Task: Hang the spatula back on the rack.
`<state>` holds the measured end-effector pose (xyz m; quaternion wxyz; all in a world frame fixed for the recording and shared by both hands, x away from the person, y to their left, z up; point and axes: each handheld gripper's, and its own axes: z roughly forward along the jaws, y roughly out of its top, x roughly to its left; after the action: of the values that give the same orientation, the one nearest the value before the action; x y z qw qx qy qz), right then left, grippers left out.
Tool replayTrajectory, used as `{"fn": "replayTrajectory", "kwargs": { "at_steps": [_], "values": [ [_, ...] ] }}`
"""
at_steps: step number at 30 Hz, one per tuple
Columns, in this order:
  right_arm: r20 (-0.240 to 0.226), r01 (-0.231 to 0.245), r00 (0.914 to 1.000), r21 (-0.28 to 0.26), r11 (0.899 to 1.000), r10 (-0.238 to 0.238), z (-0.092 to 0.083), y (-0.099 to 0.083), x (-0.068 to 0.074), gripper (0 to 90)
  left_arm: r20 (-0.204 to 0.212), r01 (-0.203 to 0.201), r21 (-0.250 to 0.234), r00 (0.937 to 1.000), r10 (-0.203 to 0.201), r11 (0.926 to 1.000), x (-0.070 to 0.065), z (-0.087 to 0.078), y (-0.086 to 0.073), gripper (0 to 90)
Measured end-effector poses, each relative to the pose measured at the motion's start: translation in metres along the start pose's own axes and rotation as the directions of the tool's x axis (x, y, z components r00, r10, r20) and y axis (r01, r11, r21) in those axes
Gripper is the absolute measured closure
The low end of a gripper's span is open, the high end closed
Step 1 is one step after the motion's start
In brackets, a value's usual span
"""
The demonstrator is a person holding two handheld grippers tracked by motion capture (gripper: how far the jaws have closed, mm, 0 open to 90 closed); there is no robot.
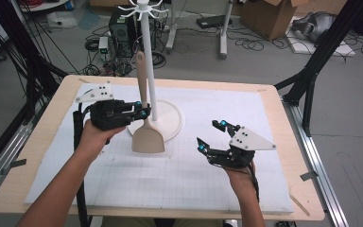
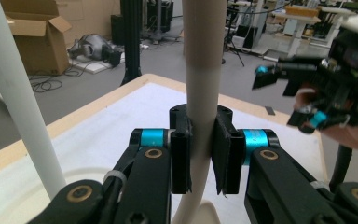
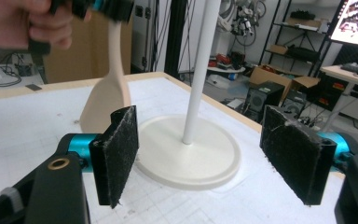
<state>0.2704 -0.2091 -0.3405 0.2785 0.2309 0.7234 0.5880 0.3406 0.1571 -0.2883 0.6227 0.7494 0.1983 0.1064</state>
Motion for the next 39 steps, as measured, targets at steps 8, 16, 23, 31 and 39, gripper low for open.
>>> {"fn": "replayTrajectory", "kwargs": {
  "at_steps": [8, 16, 23, 31, 39],
  "values": [
    [0.006, -0.004, 1.0000, 0.021, 1.000, 0.004, -0.002, -0.005, 0.001, 27.4, 0.029, 0.034, -0.004, 0.9990, -0.034, 0.9994, 0.028, 0.001, 0.036, 78.5],
    [0.012, -0.017, 0.9998, 0.016, 1.000, 0.017, -0.006, -0.009, -0.001, 27.4, 0.036, 0.057, -0.005, 0.9977, -0.057, 0.9983, 0.047, 0.001, 0.055, 78.5],
    [0.009, -0.012, 0.9999, 0.017, 1.000, 0.012, -0.006, -0.010, -0.002, 27.4, 0.029, 0.095, 0.036, 0.9949, -0.096, 0.9948, 0.061, 0.010, 0.057, 78.5],
    [0.007, -0.015, 0.9999, 0.022, 1.000, 0.015, -0.005, -0.012, -0.002, 27.4, -0.001, 0.110, 0.068, 0.9939, -0.110, 0.9916, 0.068, 0.017, 0.056, 78.3],
    [0.014, -0.028, 0.9995, 0.042, 0.999, 0.027, -0.004, -0.018, -0.006, 27.4, -0.141, 0.043, 0.016, 0.9891, -0.040, 0.9989, 0.051, 0.004, 0.040, 36.2]
  ]
}}
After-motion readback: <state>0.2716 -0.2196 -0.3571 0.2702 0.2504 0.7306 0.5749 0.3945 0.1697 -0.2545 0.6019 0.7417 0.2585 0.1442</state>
